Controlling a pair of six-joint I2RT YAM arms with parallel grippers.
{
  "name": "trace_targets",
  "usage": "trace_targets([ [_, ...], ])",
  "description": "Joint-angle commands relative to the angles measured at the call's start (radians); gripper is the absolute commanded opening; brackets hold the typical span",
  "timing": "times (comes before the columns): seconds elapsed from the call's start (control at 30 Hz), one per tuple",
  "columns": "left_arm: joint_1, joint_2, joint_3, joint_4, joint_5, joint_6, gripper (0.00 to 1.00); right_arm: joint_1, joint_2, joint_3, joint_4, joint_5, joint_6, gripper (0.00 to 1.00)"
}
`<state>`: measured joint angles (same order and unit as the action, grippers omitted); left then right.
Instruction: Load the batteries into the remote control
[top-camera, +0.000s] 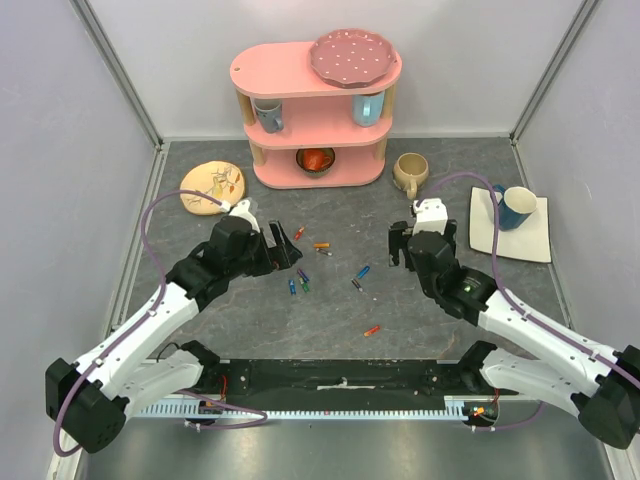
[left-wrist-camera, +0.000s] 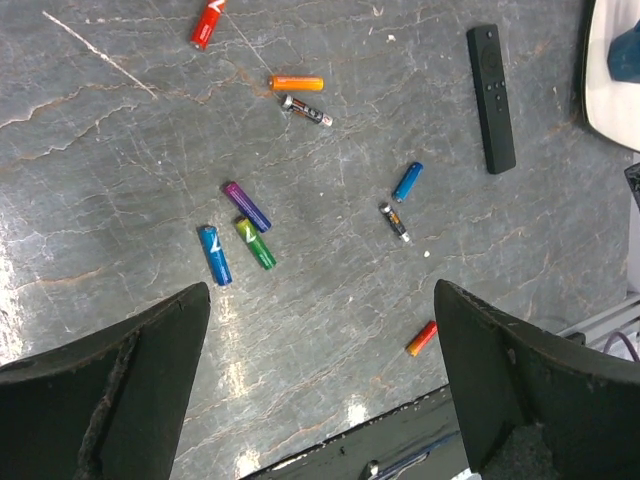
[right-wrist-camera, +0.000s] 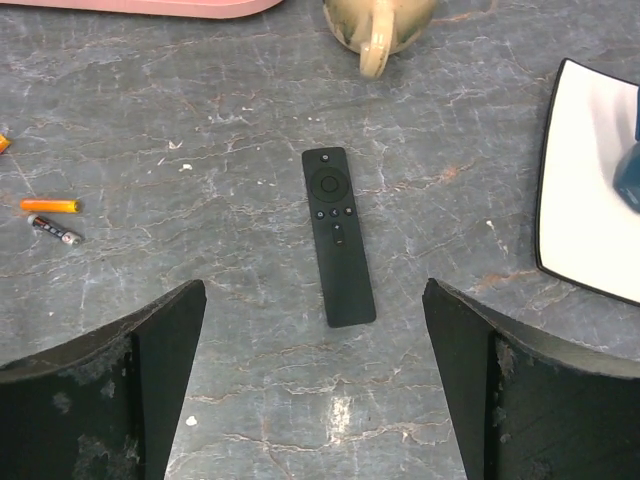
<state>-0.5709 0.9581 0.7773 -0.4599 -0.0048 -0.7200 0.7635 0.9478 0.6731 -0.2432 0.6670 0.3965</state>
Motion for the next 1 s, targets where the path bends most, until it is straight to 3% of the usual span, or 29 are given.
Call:
trace_targets([
  [0.0,0.003,-0.035,-0.024,0.058,0.051,0.066,0.98,0.000,0.022,0.065,-0.020,-0.024,-0.041,0.98],
  [0.17,0.003,-0.056,-0.056,0.118,0.129,0.096,0.96,-0.033,0.198,0.166,-0.111,0.017,-0.056,0.97],
  [0.33,0.003,-0.099,-0.081,0.133,0.144,0.100,0.99,-0.254,0.269,0.218,-0.108,-0.247,-0.012,0.97],
  [0.37,0.003,-0.110,-0.082,0.130,0.144,0.108,0.99,-0.332,0.285,0.220,-0.107,-0.279,-0.007,0.97],
  [0.47,0.003,-0.124,-0.088,0.118,0.149,0.123,0.99,-0.389,0.340,0.227,-0.107,-0.300,-0.007,0.96],
  [0.97,0.003,-0.213,-0.134,0.136,0.224,0.157,0.96,-0.400,0.539,0.175,0.008,-0.418,-0.047,0.95],
])
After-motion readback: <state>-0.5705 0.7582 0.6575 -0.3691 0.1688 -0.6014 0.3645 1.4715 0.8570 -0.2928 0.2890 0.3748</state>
